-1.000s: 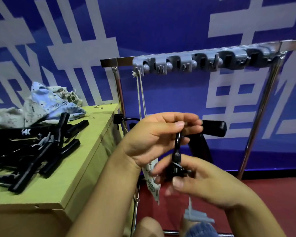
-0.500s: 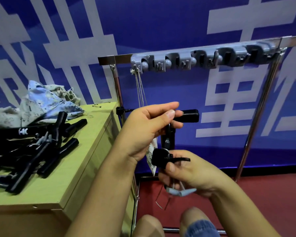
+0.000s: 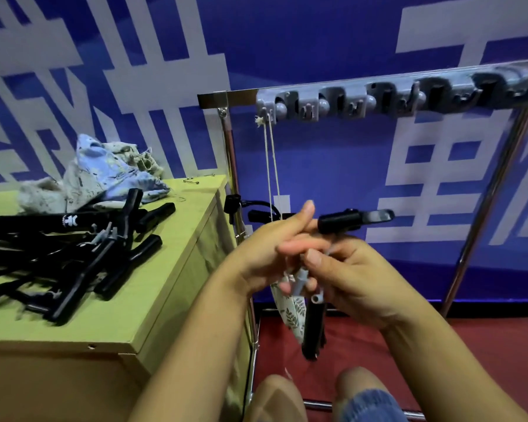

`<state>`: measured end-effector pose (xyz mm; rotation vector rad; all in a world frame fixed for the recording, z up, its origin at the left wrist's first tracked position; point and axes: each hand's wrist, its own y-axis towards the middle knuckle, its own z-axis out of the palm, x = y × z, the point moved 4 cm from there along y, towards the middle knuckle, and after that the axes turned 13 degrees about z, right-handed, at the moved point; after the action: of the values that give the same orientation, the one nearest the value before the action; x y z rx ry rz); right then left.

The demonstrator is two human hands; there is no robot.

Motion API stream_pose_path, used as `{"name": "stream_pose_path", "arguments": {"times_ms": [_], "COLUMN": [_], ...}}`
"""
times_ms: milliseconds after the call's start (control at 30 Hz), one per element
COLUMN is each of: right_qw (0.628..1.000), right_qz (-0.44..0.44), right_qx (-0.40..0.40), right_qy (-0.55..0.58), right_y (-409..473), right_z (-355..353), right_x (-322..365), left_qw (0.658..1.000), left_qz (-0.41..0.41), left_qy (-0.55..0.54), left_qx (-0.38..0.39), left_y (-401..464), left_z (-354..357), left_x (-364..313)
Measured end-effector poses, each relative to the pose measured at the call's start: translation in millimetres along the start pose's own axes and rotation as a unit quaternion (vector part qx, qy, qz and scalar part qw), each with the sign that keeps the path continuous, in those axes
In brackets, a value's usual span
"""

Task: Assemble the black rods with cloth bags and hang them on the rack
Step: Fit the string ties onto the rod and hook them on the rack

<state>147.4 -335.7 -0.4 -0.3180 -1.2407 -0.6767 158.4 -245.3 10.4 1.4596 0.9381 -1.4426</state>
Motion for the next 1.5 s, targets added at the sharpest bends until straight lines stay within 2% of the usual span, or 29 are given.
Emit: {"name": "stream_pose_path", "arguments": {"times_ms": [100,300,433,533,600,700,767,833,933,1067,1167,1267,1333,1400,1500], "right_qw": [0.999,0.999,0.998,0.994,0.989,0.983,0.982,0.976,0.963,0.974,0.968,0.966,0.97,0.97,0.962], "right_qz": [-0.035,-0.031,-0.038,-0.047,-0.066,-0.069,-0.064,-0.057,-0.059,-0.044,-0.037,-0.038,-0.043,-0.044,-0.052], "right_qx": [-0.027,-0.016,-0.055,-0.086,-0.108,-0.114,-0.119,-0.144,-0.165,-0.144,-0.117,-0.139,-0.174,-0.205,-0.243], "right_qy": [0.006,0.011,0.005,-0.045,-0.082,-0.126,-0.131,-0.153,-0.206,-0.17,-0.221,-0.215,-0.165,-0.127,-0.113], "right_y": [4.1,4.6,5.5,6.1,5.5,9.4,14.4,22.1,35.6,53.6,70.2,87.7,100.5,110.1,125.0], "right_z": [-5.6,-3.3,-4.7,-3.7,-4.8,-6.9,-7.3,-7.9,-7.6,-5.4,-8.1,-20.3,-33.5,-41.9,-56.5], "right_x": [7.4,6.8,7.4,10.8,14.3,11.9,9.8,10.6,12.8,12.0,13.8,8.9,5.9,5.3,8.2], "left_qw": [0.994,0.991,0.99,0.98,0.967,0.965,0.96,0.945,0.922,0.889,0.905,0.918,0.886,0.828,0.68], "left_qz": [0.036,0.083,0.099,0.114,0.141,0.181,0.198,0.213,0.207,0.19,0.15,0.041,-0.055,-0.129,-0.205], "left_qy": [-0.095,-0.088,-0.037,0.04,0.053,0.065,0.13,0.197,0.273,0.363,0.37,0.38,0.437,0.512,0.691], "left_qx": [-0.028,-0.053,-0.094,-0.161,-0.203,-0.179,-0.147,-0.154,-0.179,-0.205,-0.149,-0.103,-0.145,-0.187,-0.139], "left_y": [-1.0,-12.8,-22.8,-30.8,-38.0,-48.1,-50.1,-49.0,-45.7,-40.2,-32.5,-21.5,-0.9,24.7,74.2], "left_z": [-5.0,-10.1,-13.6,-24.9,-32.0,-25.7,-18.4,-19.4,-30.8,-52.2,-66.0,-107.7,-162.8,-218.5,-283.1], "left_x": [8.6,18.6,20.4,16.0,8.8,-5.9,-13.9,-21.1,-31.6,-46.8,-57.5,-61.7,-62.4,-64.1,-63.3]}}
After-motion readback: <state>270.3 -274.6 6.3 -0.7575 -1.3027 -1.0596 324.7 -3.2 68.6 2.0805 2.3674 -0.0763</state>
